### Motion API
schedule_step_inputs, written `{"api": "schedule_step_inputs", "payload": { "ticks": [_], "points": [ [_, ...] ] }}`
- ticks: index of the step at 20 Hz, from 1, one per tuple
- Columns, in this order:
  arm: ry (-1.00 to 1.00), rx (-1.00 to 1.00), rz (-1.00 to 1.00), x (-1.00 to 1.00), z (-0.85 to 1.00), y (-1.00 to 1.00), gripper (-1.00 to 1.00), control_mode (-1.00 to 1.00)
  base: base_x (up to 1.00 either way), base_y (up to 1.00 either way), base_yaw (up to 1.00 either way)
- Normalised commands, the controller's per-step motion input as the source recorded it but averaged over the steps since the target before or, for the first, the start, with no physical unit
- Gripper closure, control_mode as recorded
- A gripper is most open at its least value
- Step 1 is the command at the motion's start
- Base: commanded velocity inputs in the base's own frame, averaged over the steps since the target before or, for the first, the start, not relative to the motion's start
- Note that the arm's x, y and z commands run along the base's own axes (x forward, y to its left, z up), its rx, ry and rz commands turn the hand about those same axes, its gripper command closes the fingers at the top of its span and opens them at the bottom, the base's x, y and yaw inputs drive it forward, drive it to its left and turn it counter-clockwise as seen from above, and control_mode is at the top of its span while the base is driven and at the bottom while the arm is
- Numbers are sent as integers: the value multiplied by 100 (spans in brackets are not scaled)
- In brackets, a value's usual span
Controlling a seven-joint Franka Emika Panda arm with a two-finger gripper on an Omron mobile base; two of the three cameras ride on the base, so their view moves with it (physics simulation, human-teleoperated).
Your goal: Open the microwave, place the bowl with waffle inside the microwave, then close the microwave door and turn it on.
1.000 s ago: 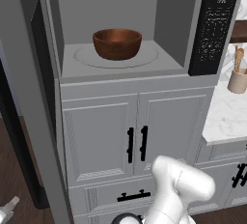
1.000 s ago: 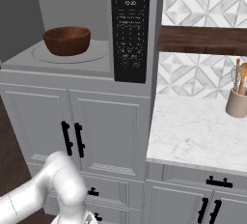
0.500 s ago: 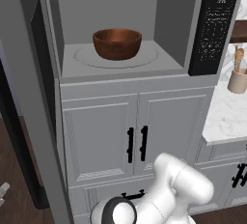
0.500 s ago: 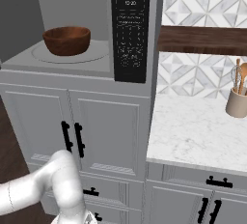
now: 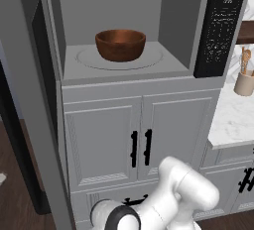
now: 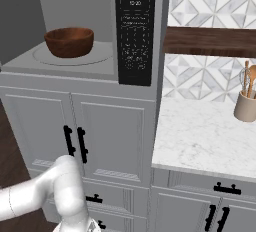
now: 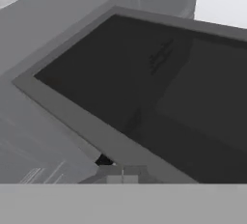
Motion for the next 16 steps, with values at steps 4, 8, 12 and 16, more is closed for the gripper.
{"api": "schedule_step_inputs", "payload": {
  "ticks": [4,8,12,16],
  "points": [
    [-41,0,0,-9,48,-65,100,-100,0,0,0],
    [-41,0,2,-18,63,-78,100,-100,0,0,0],
    [-40,4,3,-23,47,-88,100,-100,0,0,0],
    [-40,10,1,-41,45,-98,100,-100,0,0,0]
  ]
}}
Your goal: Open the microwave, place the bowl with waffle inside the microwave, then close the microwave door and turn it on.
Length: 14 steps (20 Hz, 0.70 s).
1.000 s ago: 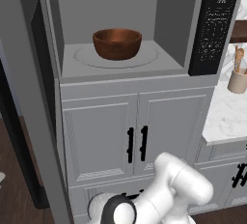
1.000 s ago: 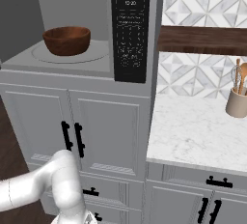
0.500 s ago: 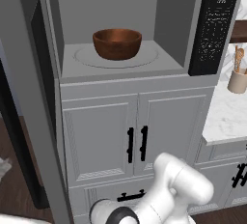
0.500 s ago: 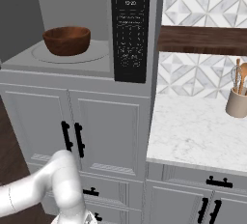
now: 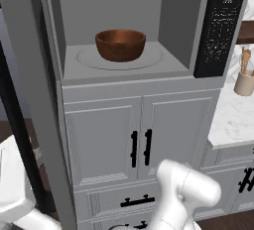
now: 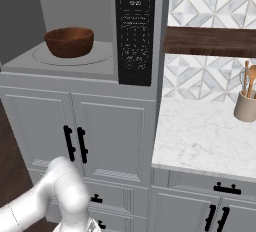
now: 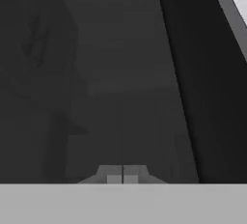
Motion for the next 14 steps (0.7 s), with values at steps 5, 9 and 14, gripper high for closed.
{"api": "schedule_step_inputs", "payload": {
  "ticks": [5,9,14],
  "points": [
    [-40,10,0,-50,45,-100,100,-100,0,0,0],
    [-38,8,3,-38,42,-100,100,-100,0,0,0],
    [-27,9,13,-17,37,-100,100,-100,0,0,0]
  ]
}}
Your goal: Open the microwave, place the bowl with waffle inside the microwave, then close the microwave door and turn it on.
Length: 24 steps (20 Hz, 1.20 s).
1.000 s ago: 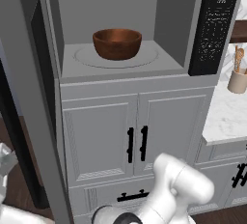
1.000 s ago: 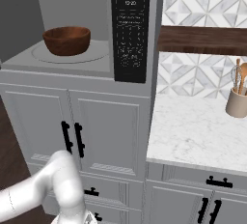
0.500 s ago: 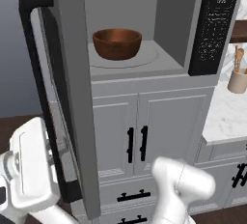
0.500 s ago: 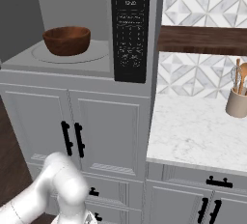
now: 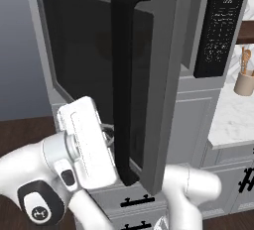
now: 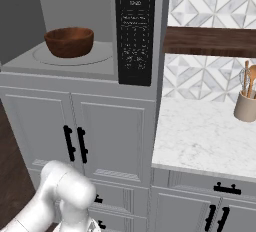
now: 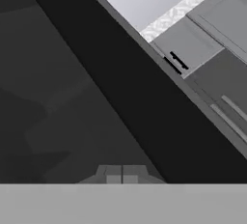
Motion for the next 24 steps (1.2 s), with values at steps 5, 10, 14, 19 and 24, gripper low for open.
{"api": "schedule_step_inputs", "payload": {
  "ticks": [5,10,14,19,24],
  "points": [
    [-4,9,23,5,27,-98,100,-100,0,0,0],
    [14,8,28,50,31,-74,100,-100,0,0,0],
    [31,9,35,73,21,-74,100,-100,0,0,0],
    [44,9,39,97,18,-38,100,-100,0,0,0],
    [55,7,50,100,10,0,100,-100,0,0,0]
  ]
}}
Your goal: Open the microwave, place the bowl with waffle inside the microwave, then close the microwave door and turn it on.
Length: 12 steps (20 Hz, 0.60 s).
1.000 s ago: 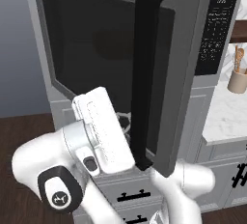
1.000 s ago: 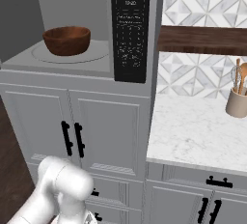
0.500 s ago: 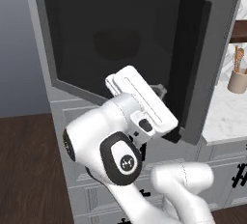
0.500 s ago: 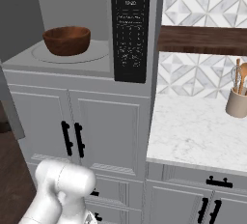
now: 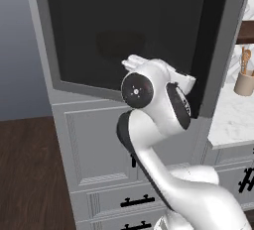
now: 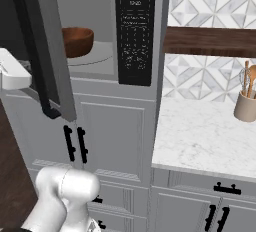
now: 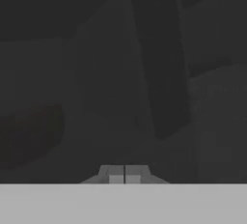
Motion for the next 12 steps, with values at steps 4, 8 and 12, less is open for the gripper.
{"api": "schedule_step_inputs", "payload": {
  "ticks": [4,8,12],
  "points": [
    [42,8,51,100,9,0,100,-100,0,0,0],
    [17,4,54,100,-5,0,100,-100,0,0,0],
    [-1,0,57,100,-34,0,100,-100,0,0,0]
  ]
}}
